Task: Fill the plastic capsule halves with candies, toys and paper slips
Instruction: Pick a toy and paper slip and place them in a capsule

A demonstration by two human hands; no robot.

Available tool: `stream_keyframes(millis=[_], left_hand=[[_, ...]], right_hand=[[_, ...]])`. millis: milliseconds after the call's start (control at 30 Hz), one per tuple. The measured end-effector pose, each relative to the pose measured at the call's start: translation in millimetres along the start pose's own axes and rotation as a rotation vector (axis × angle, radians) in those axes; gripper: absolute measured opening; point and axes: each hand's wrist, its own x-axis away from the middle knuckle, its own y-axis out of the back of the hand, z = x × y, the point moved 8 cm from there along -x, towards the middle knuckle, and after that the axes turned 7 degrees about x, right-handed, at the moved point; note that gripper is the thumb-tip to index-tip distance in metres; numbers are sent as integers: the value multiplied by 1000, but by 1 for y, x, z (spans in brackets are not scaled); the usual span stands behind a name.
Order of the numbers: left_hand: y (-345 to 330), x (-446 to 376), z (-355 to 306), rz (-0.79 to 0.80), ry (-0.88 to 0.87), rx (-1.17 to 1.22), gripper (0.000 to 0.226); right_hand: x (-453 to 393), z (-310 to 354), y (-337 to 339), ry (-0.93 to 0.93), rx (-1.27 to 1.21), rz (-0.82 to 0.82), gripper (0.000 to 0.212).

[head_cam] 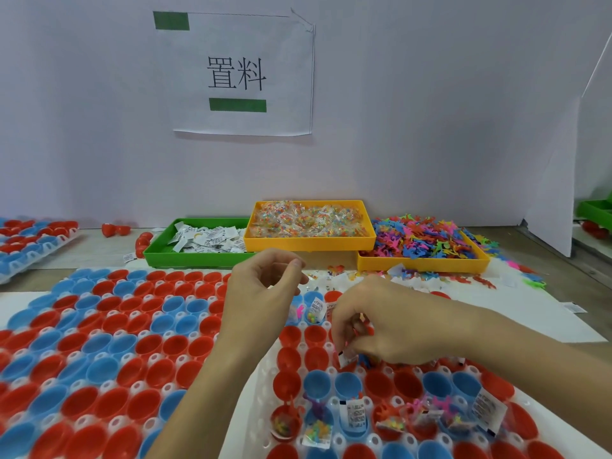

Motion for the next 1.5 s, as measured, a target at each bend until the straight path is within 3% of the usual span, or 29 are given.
stream_keyframes(millis=[533,900,1067,1167,1333,1500], left_hand=[[-5,2,-2,37,-8,-75,19],[-5,2,-3,42,-24,-89,19],[-8,3,-6,73,-39,-94,19],[-15,5,-8,174,-53,-152,18],[-33,16,-5,443,-104,-374,7],[-40,24,4,603,-125,-496,24]], right_hand=[[3,4,-2,78,19,-49,4],[4,6,-2,79,95,-39,9],[10,-2,19,31,112,-130,16],[16,-14,32,-18,84,-172,14],[24,-24,22,-73,112,-93,12],[23,-20,7,-70,105,-27,22]])
